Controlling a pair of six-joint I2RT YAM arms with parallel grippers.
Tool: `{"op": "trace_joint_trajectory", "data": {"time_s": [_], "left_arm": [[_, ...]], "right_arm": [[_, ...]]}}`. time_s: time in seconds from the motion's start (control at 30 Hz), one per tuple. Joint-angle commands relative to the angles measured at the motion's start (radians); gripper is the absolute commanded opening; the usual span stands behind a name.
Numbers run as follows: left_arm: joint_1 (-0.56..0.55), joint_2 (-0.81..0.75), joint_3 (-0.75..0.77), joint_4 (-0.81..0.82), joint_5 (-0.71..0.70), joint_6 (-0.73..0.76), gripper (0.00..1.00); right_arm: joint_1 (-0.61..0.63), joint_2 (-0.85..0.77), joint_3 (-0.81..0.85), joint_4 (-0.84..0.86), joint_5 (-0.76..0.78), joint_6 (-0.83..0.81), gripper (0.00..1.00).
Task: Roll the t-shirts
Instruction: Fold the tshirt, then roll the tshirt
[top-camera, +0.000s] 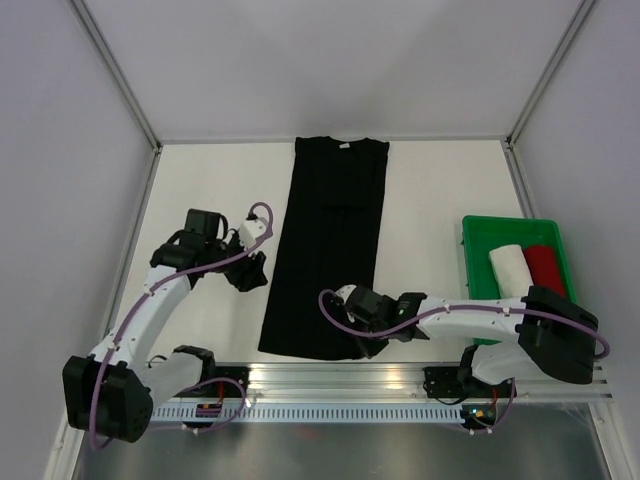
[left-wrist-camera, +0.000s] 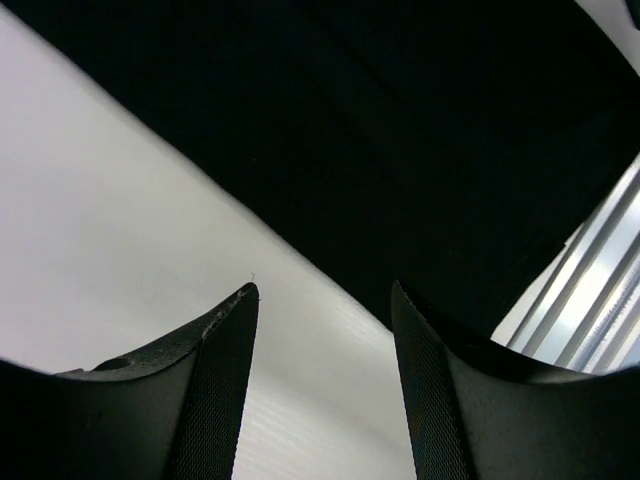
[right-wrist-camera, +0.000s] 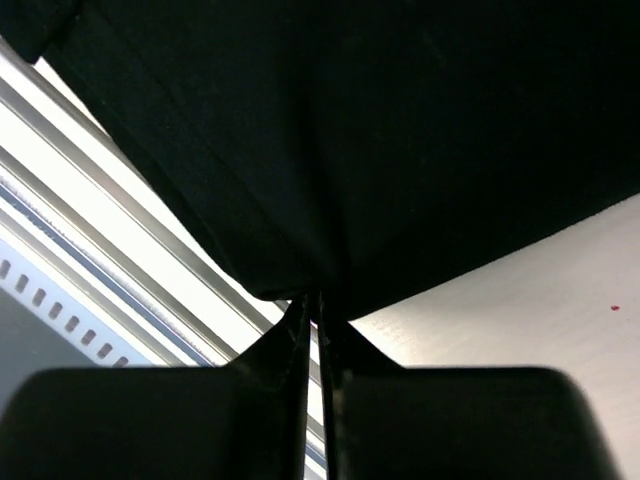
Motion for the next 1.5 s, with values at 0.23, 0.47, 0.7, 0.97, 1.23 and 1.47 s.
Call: {"op": "trace_joint_trajectory", "data": {"time_s": [0.23,0.47,0.7,0.97,1.23,1.47], "left_arm": [[-0.158,-0.052,0.090,-0.218,-0.053,0.204,0.63],[-0.225,-0.200,0.076,-0.311,-0.196,0.449,0.61],[-0.489,-0.424,-0.215,-0.142,0.026,0.687,0.64],[-0.491,-0.258,-0.319,-0.145,0.019,1.036,0.63],[-0.491,-0.203,-0.396,-0.190,-0.026,1.193,0.61],[-0.491,-0.226,-0.419,-0.180,-0.056,1.172,0.61]], "right_arm": [[-0.016,-0.266,-0.013,-0.089,0.015,0.058,0.55],[-0.016,-0.507,0.030,-0.029,0.110,-0.006,0.57],[-0.016,-0.468,0.174,-0.012,0.144,-0.457,0.64],[-0.014,-0.226,0.266,-0.312,-0.103,-1.144,0.64],[0.131,-0.150,0.065,-0.256,-0.106,-1.374,0.58],[0.185,-0.142,0.015,-0.167,-0.128,-1.394,0.54]]}}
